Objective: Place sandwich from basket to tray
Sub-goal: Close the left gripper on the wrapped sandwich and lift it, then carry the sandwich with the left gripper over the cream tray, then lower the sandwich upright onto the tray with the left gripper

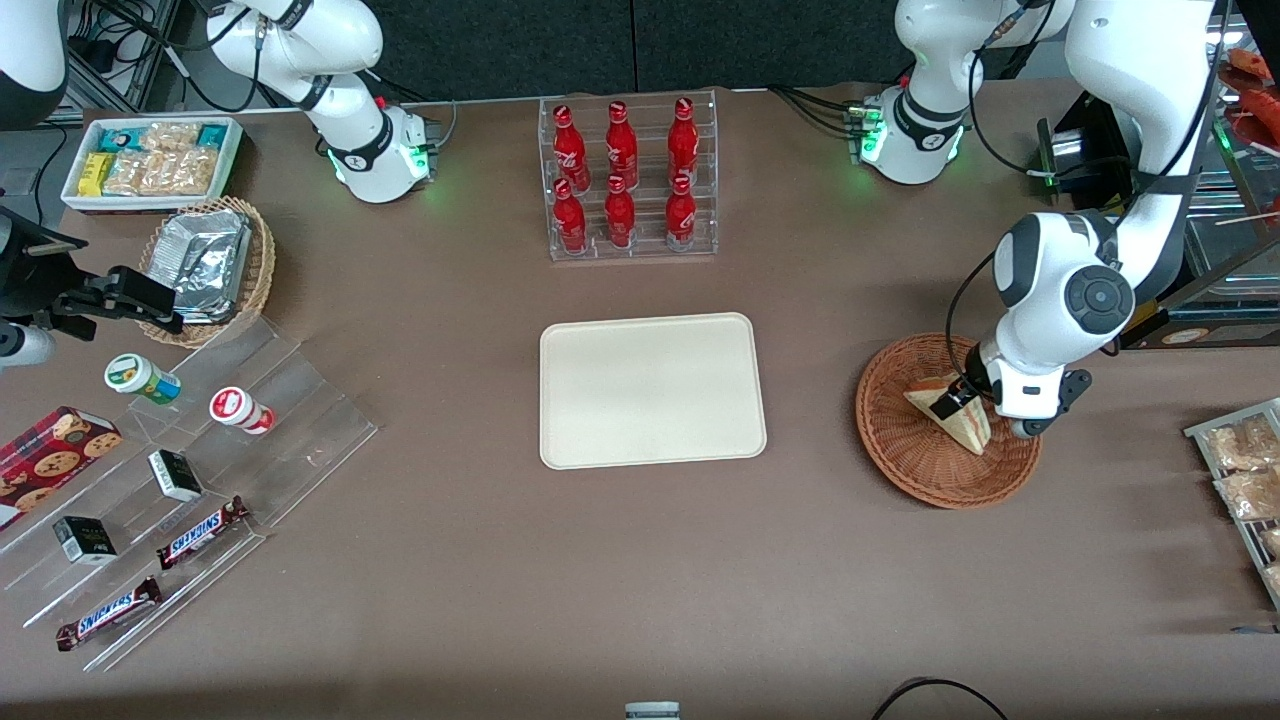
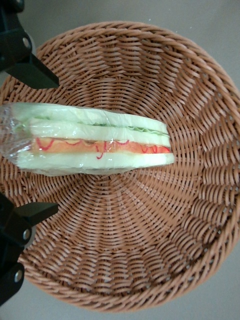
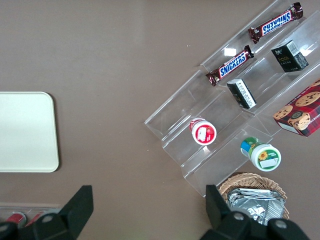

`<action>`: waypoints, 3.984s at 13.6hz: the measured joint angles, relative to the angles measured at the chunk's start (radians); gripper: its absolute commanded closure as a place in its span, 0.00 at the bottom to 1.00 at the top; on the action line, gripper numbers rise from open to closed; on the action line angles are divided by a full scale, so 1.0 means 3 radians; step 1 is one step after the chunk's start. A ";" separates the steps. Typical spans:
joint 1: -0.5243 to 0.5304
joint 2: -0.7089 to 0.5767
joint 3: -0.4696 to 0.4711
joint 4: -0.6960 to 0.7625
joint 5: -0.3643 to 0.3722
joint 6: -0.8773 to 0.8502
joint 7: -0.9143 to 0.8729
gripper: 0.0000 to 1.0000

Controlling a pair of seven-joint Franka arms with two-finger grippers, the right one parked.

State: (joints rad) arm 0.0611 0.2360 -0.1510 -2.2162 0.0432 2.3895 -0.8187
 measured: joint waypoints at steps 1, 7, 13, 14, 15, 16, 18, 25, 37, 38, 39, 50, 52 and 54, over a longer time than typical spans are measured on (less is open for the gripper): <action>0.0001 0.0036 0.0002 0.0000 0.0000 0.0009 -0.0016 0.23; 0.0006 0.0078 0.0060 0.0009 0.0000 -0.0035 -0.0074 1.00; -0.0058 0.0030 0.0022 0.0472 0.0032 -0.0790 -0.0075 1.00; -0.0132 0.0023 0.0013 0.0608 0.0036 -0.0977 -0.0076 1.00; -0.0234 0.0018 0.0006 0.0738 0.0037 -0.1141 -0.0080 1.00; -0.0347 0.0014 -0.0001 0.0850 0.0037 -0.1284 -0.0090 1.00; -0.0606 0.0009 -0.0013 0.1019 0.0036 -0.1472 -0.0115 1.00; -0.1514 0.0097 -0.0034 0.1326 0.0032 -0.1495 -0.0223 1.00; -0.2302 0.1178 -0.0032 0.2480 0.0036 -0.1473 -0.0090 1.00; -0.2334 0.1258 -0.0032 0.2559 0.0036 -0.1475 -0.0073 1.00; -0.2370 0.1331 -0.0031 0.2618 0.0036 -0.1476 -0.0066 1.00; -0.2518 0.1928 -0.0024 0.3043 0.0045 -0.1514 -0.0047 1.00; -0.2520 0.1941 -0.0023 0.3053 0.0046 -0.1520 -0.0047 0.97; -0.2526 0.1943 -0.0021 0.3053 0.0047 -0.1521 -0.0045 0.27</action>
State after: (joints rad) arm -0.6967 0.8189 -0.1574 -1.3001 0.0571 1.9332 -0.8322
